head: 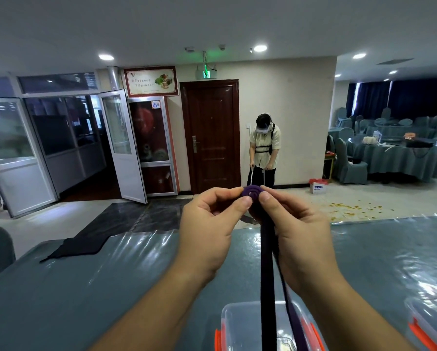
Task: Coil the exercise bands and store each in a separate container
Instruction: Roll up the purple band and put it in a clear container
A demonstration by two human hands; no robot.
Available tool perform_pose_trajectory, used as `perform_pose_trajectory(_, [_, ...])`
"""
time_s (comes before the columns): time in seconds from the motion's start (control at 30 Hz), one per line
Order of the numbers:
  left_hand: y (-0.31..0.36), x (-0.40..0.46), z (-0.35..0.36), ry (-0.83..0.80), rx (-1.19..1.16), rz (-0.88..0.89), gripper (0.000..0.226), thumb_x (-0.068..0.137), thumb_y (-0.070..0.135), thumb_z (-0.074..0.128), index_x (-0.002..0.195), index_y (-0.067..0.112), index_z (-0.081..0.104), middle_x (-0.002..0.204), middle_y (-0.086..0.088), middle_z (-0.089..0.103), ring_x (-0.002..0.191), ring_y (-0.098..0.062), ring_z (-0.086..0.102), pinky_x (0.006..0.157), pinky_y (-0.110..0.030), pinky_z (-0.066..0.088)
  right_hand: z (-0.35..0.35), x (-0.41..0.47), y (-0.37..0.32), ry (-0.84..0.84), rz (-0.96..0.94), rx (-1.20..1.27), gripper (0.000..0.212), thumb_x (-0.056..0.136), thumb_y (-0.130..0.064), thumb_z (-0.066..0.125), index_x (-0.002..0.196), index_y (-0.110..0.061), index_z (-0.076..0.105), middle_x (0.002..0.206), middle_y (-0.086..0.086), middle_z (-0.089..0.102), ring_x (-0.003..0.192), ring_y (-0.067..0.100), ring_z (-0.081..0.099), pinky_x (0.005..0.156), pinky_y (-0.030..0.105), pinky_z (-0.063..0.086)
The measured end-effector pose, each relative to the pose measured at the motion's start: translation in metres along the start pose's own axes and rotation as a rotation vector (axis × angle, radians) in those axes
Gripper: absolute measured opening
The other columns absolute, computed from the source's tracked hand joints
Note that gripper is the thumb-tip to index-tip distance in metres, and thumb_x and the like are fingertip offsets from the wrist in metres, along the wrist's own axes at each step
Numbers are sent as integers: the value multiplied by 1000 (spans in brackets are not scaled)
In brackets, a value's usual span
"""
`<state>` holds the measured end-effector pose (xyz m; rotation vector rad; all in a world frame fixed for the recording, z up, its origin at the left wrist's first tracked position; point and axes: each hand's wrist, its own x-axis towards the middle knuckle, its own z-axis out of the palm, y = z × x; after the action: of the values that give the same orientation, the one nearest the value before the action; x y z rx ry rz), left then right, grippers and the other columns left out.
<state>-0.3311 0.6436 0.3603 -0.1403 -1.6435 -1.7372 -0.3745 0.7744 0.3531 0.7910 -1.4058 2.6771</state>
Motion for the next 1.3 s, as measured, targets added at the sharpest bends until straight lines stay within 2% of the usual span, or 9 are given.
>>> perform_pose_trajectory(0.2, [-13,-10,10,29,-216,-99,21,77,26,84,98,21,82,100,-9,81,98,-20,78,83,-23,60,-7,0,2,-42,-49,-117,35,78,-25,82,114,-23,81,109,7,81,108,25,77,92,34,62])
perform_pose_trajectory(0.33, [-4,0,-8,-85,86,-165,13,84,33,82,93,24,80,91,-5,79,83,-13,73,79,-26,57,-18,3,-9,-121,-42,-251,25,81,-13,78,103,-22,84,103,4,82,101,22,79,91,32,63])
perform_pose_trajectory(0.43, [13,13,-22,-323,197,-233,22,92,20,78,113,26,77,101,-5,80,91,-14,76,80,-23,60,-24,5,-17,-233,-51,-459,29,88,0,75,105,-23,82,101,0,83,99,18,79,93,36,63])
perform_pose_trajectory(0.53, [26,23,-27,-524,364,-243,20,91,20,80,110,22,81,104,-2,81,99,-17,77,87,-25,61,-25,7,-27,-377,-61,-602,25,85,-16,79,108,-25,81,100,-7,82,98,11,78,91,26,61])
perform_pose_trajectory(0.7, [25,24,-24,-426,49,-379,26,82,12,83,108,8,81,109,-17,78,104,-27,77,88,-29,60,-24,12,-30,-318,-106,-581,21,77,-24,86,95,-33,76,94,-4,82,92,14,79,83,28,64])
perform_pose_trajectory(0.87, [11,16,-10,-277,-266,-412,35,79,13,77,112,-2,77,112,-22,77,101,-24,76,85,-25,60,-23,12,-24,-258,-66,-379,31,70,-35,81,101,-32,81,101,-1,82,99,17,79,89,32,63])
perform_pose_trajectory(1.0, [4,11,1,-183,-441,-444,36,77,9,77,110,-5,76,111,-24,76,96,-22,77,81,-23,60,-23,15,-25,-286,-109,-544,24,89,-21,79,103,-41,80,102,-13,81,100,6,77,90,22,60])
perform_pose_trajectory(1.1, [2,10,5,-168,-472,-448,29,78,8,75,105,-2,79,110,-22,77,96,-21,77,80,-23,60,-22,17,-31,-343,-54,-636,27,93,-25,74,94,-52,78,99,-20,80,97,-1,75,89,16,58])
perform_pose_trajectory(1.3, [1,10,6,-195,-406,-476,30,82,11,76,110,0,77,106,-17,78,93,-18,77,78,-24,61,-25,21,-36,-386,-118,-944,18,99,-35,65,108,-47,74,98,-28,77,96,-6,72,86,23,60])
